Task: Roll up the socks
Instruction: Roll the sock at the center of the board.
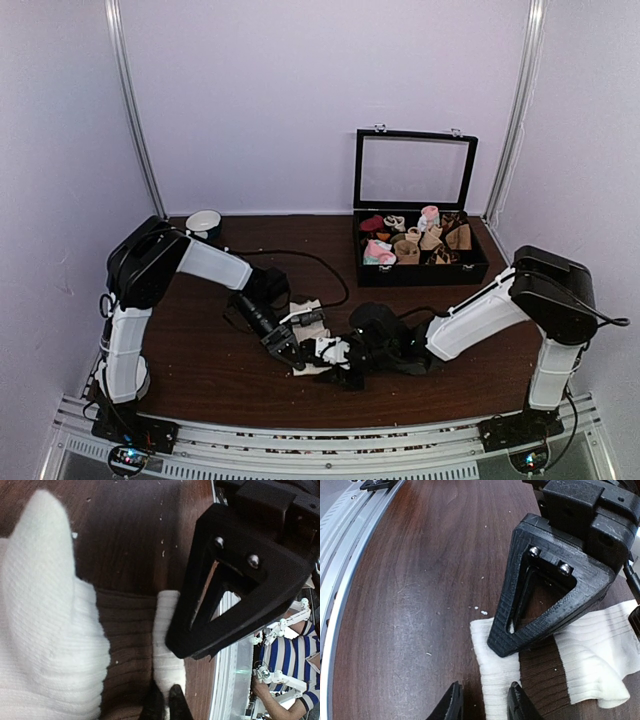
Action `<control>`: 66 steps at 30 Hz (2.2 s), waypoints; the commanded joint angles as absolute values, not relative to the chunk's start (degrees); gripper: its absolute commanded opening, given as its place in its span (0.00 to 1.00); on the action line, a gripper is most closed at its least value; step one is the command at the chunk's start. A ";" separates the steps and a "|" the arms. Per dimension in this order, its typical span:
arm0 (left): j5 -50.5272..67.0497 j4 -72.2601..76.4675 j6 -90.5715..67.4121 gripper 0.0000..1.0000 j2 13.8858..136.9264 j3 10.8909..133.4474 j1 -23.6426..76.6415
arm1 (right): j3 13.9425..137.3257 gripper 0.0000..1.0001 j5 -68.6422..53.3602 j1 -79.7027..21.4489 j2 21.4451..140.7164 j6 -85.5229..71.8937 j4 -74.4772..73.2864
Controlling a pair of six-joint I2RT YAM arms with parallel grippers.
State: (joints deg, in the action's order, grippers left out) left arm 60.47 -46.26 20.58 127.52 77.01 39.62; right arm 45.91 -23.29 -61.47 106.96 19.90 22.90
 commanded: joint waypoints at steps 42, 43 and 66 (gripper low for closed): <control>27.64 -14.83 32.66 0.52 98.09 52.31 48.44 | 65.45 0.00 -50.63 -51.48 124.56 -33.98 1.63; 27.25 -14.85 33.10 0.52 98.21 52.42 48.67 | 65.55 0.00 -50.82 -51.43 124.74 -34.39 1.76; 30.48 -27.01 31.72 0.00 111.37 61.13 49.11 | 58.84 0.27 -46.79 -49.71 118.24 -35.47 6.39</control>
State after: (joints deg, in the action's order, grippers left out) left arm 27.97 -22.00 34.17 106.26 59.70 49.15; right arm 62.85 -53.12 -50.54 119.48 -37.06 9.32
